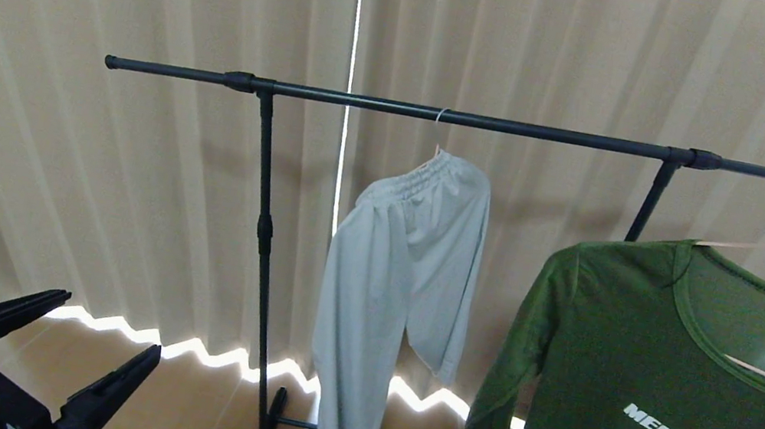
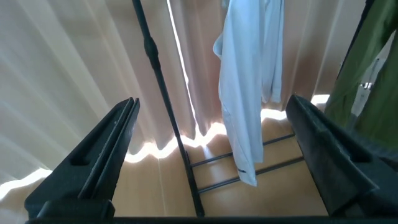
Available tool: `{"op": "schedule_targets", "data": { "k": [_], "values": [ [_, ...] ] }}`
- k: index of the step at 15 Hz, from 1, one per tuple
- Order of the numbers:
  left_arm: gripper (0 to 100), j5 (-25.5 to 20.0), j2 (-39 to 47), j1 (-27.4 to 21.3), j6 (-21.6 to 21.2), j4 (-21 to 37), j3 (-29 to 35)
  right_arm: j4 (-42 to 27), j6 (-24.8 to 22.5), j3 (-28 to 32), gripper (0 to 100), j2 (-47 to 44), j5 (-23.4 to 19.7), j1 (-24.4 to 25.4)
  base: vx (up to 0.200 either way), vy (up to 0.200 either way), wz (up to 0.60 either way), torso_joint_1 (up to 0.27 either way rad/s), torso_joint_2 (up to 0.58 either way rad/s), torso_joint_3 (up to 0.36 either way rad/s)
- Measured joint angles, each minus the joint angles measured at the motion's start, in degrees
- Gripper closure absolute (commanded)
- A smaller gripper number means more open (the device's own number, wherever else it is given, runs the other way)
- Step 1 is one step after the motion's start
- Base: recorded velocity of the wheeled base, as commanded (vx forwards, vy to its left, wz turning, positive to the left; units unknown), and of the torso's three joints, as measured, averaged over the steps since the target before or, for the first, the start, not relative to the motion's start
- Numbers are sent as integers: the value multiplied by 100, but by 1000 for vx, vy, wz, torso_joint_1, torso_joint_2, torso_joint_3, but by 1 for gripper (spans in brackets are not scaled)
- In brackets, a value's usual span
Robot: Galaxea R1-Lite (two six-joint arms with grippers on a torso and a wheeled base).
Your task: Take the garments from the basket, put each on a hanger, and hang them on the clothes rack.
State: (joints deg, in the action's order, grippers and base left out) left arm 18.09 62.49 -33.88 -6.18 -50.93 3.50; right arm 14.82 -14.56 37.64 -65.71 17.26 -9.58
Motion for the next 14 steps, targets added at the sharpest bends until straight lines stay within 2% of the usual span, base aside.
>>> {"op": "schedule_targets", "data": {
  "k": [5,14],
  "values": [
    [0,-11,13,161,-27,-2,20,0,5,-5,100,-16,-5,0,200,0,0,0,5,3],
    [0,-11,22,174,-39,-2,-30,50,6,-110,100,-9,-20,2,200,0,0,3,2,3]
  ]
}}
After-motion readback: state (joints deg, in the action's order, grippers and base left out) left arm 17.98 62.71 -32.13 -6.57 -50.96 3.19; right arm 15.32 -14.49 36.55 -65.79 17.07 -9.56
